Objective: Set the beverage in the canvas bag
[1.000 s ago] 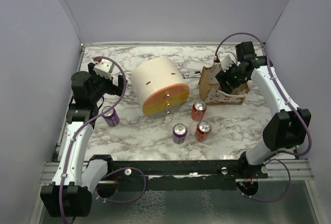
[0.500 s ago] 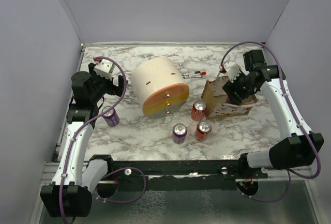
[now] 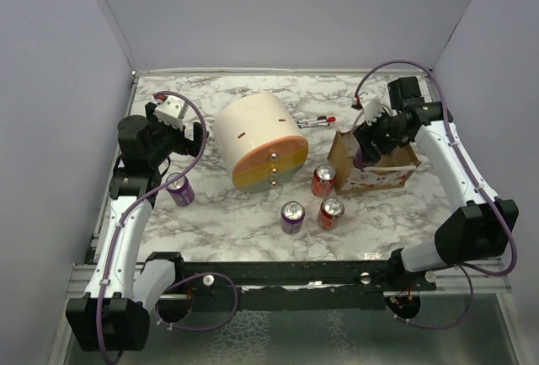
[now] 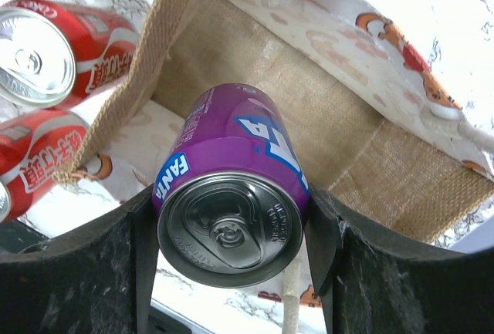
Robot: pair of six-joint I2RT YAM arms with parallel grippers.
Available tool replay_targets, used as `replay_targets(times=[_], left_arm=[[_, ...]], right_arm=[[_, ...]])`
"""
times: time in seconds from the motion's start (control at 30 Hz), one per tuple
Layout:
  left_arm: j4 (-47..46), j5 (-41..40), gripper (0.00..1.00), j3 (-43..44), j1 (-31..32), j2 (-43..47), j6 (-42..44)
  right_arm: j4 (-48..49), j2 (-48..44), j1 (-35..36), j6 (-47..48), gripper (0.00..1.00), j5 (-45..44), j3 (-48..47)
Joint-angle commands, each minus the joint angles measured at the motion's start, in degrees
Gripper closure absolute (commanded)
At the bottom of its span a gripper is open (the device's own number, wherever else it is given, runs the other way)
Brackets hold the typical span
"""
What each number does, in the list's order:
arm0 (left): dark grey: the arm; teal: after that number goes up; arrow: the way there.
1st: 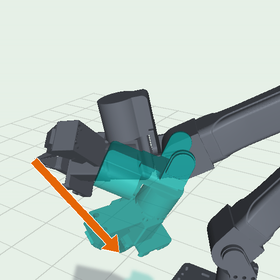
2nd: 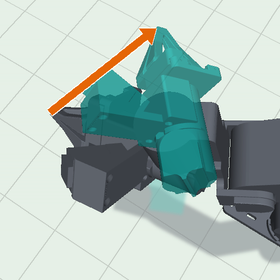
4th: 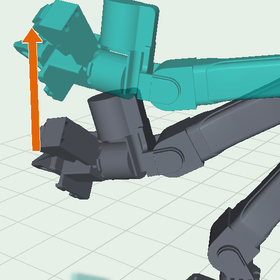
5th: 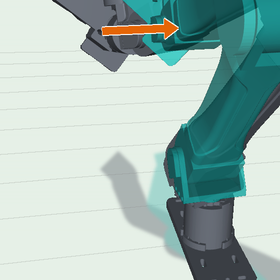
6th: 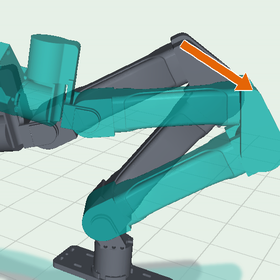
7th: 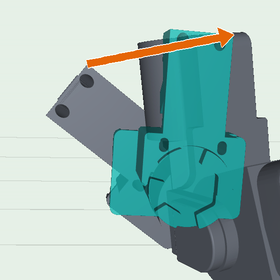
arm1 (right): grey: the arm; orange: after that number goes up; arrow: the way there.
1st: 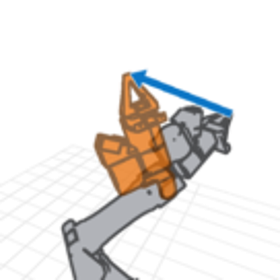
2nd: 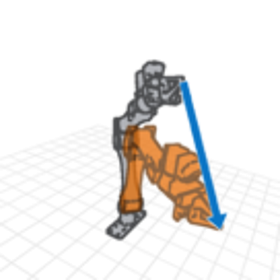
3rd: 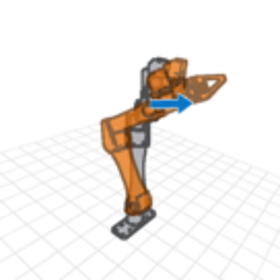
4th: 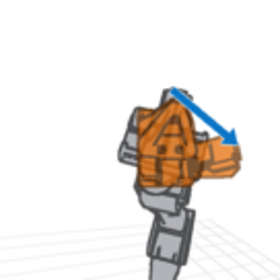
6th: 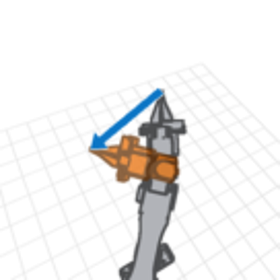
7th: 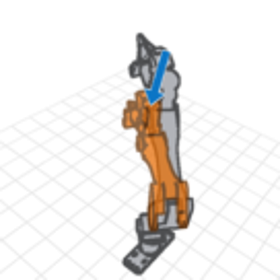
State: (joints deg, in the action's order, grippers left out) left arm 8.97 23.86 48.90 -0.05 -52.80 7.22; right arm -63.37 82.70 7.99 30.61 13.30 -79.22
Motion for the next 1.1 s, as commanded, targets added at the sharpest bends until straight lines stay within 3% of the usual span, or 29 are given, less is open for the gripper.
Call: replay_targets(times=[0.0, 0.27, 1.07], left_arm=[[-1.95, 1.54, 0.01, -0.46, -0.36, -0.07, 0.13], [-1.94, 1.90, 0.01, -0.52, -0.38, 0.03, 0.11], [-2.31, 2.59, 0.01, -1.77, -0.34, 1.11, 0.42]], right_arm=[[7.71, -0.11, 0.84, -3.44, 0.94, 1.63, -0.19], [15.00, -2.53, -0.30, -3.62, 0.99, -10.74, 3.49], [23.23, 3.13, -8.76, -3.89, 0.93, -5.71, 7.88]])
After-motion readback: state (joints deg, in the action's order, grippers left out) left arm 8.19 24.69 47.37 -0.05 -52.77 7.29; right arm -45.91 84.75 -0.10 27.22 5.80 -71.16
